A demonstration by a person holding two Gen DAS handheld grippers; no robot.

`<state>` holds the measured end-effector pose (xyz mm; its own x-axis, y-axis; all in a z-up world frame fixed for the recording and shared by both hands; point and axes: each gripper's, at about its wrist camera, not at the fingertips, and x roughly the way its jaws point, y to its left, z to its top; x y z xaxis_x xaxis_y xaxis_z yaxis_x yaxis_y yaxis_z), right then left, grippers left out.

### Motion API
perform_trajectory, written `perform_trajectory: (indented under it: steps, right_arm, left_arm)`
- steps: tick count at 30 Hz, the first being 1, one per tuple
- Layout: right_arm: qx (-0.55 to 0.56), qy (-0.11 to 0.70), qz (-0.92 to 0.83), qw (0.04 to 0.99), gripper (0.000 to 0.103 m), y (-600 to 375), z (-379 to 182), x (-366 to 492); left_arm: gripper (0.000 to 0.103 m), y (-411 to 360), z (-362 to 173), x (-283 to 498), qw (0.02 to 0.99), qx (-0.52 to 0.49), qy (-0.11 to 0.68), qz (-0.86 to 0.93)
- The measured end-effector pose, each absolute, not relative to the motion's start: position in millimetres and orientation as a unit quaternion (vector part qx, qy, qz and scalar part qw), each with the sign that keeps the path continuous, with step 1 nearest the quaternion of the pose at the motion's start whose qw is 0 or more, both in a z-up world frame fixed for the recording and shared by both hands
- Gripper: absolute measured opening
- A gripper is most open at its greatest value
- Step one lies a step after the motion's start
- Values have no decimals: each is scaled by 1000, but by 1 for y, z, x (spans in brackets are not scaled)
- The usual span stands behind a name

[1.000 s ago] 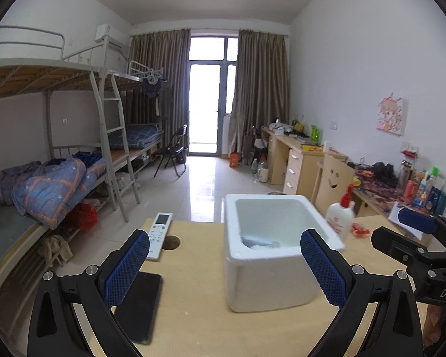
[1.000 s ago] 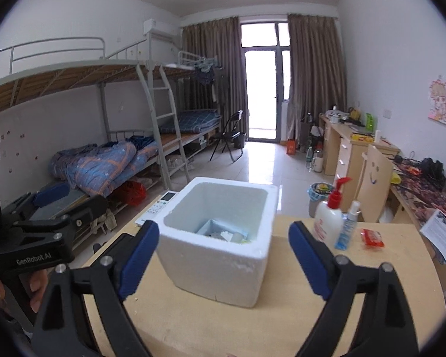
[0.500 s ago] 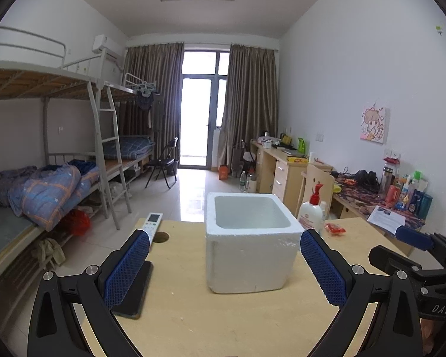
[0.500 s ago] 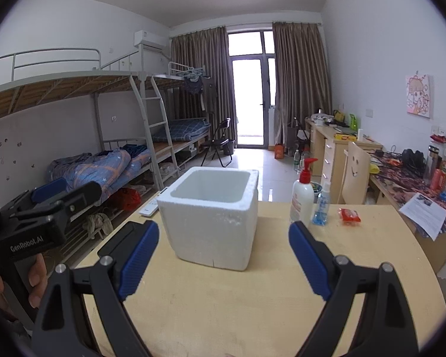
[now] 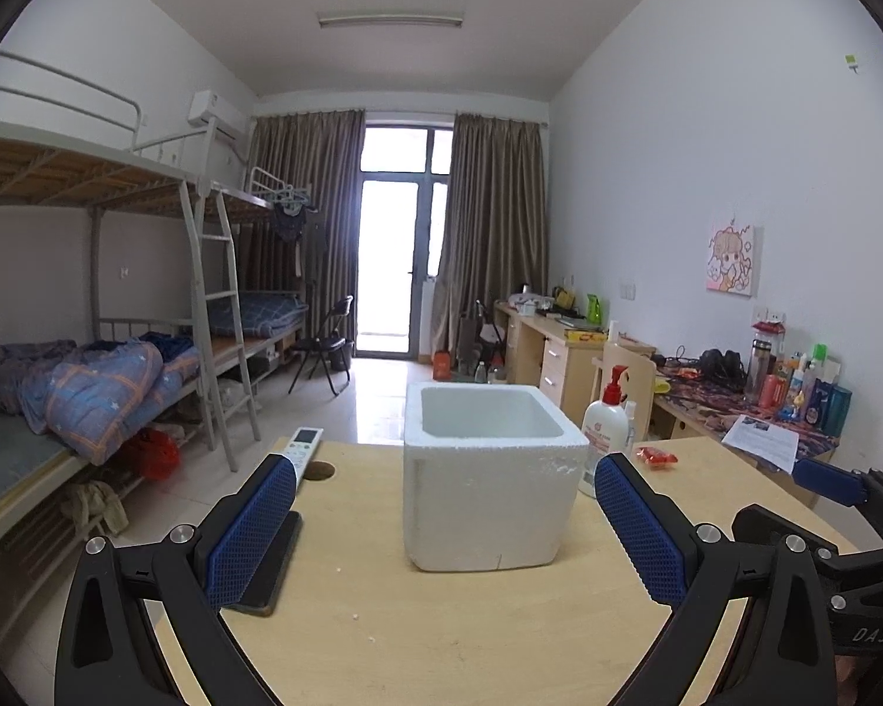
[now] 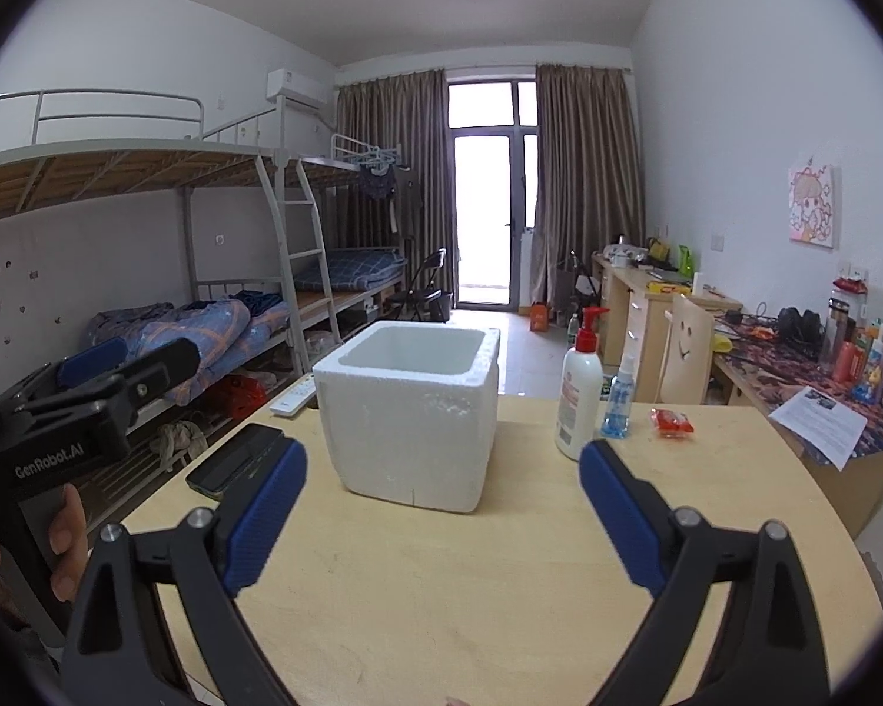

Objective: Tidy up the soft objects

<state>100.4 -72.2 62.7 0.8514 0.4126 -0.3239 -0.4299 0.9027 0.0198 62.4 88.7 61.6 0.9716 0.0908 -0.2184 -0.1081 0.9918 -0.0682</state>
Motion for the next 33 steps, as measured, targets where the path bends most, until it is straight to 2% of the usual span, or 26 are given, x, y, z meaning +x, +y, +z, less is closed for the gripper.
perform_trajectory:
  steps: [12, 22, 33]
  right_arm:
    - [-24, 141, 211, 967, 98, -78, 24, 79]
    - [-14, 100, 212, 972, 99, -86, 8, 55]
    - [-24, 90, 192, 977, 101, -91, -4, 45]
  left_arm:
    - [102, 81, 28, 49, 992, -31, 109, 48]
    - [102, 75, 3, 25, 993, -34, 82, 81]
    - [102, 77, -7, 23, 990, -33, 96, 94]
